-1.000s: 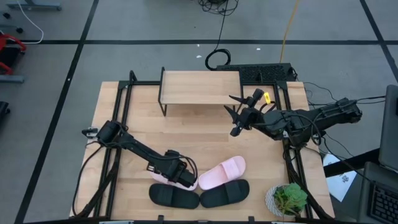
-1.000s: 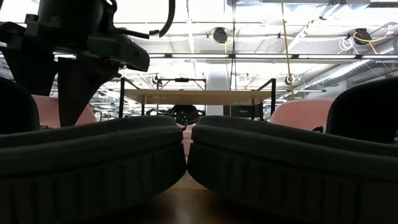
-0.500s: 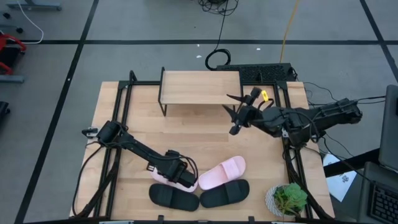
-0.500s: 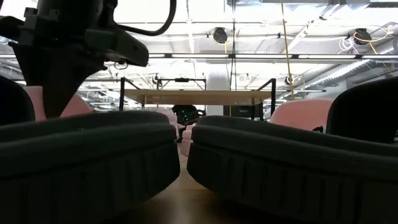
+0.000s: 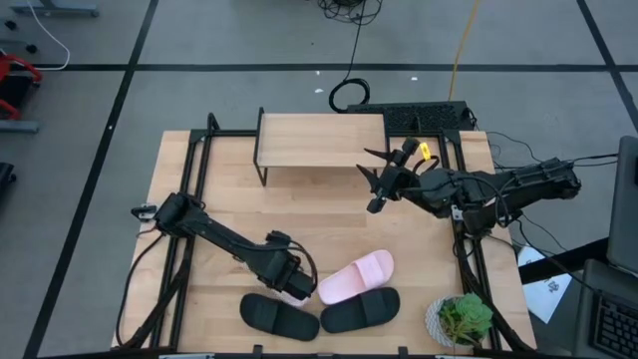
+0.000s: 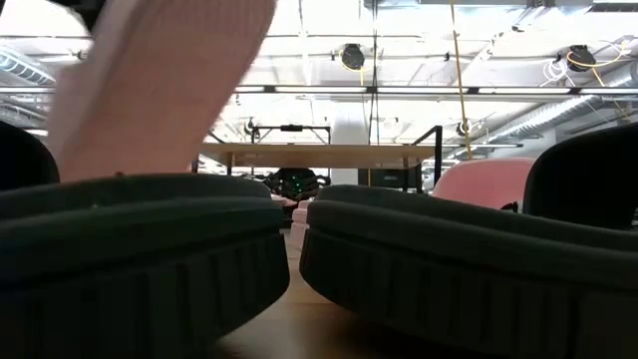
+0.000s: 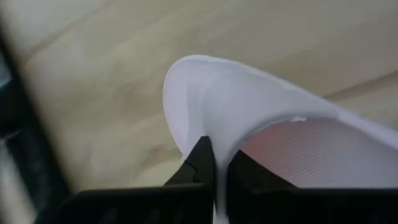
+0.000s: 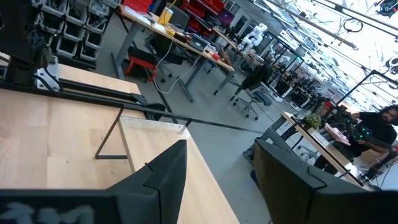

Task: Pick and place slides into the shelf
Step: Put the left pink slide on the shelf

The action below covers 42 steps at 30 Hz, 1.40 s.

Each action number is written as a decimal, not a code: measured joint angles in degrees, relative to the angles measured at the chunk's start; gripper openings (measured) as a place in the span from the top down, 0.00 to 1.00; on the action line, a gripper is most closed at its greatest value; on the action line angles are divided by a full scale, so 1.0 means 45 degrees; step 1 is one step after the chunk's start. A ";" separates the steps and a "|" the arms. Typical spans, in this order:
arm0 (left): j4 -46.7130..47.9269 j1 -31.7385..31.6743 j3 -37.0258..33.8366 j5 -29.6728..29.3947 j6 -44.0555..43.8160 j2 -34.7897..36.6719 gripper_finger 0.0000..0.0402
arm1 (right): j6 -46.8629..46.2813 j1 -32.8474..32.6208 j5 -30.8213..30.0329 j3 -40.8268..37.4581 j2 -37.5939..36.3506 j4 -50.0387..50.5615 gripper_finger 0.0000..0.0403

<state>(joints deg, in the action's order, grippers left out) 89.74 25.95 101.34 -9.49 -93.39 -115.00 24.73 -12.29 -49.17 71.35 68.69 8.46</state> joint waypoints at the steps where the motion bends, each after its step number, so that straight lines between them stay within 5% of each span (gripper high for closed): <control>1: -0.0094 -0.0071 0.0195 -0.0259 0.0170 0.0084 1.00 | -0.0004 -0.0004 0.0000 0.0000 0.0000 -0.0001 0.57; 16: 0.0073 -0.1054 0.2896 -0.4161 0.5736 0.0953 1.00 | -0.0005 0.0005 -0.0053 0.0000 0.0005 -0.0064 0.57; 28: 0.0038 -0.2819 0.6894 -0.9834 1.5182 0.1940 1.00 | -0.1144 0.0778 -0.0073 0.0000 0.0005 -0.0109 0.57; 35: -0.0498 -0.5130 0.7465 -1.0246 2.0082 0.1928 1.00 | -0.1698 0.1193 -0.0073 0.0000 0.0005 -0.0401 0.57; 42: -0.1810 -0.7881 0.7453 -0.9229 2.2459 0.1824 1.00 | -0.1733 0.1239 -0.0940 0.0000 0.0005 -0.1062 0.57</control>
<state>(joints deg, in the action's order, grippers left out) 81.60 -9.51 134.88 -51.02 7.67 -106.80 16.93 -6.72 -53.40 71.35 68.71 3.68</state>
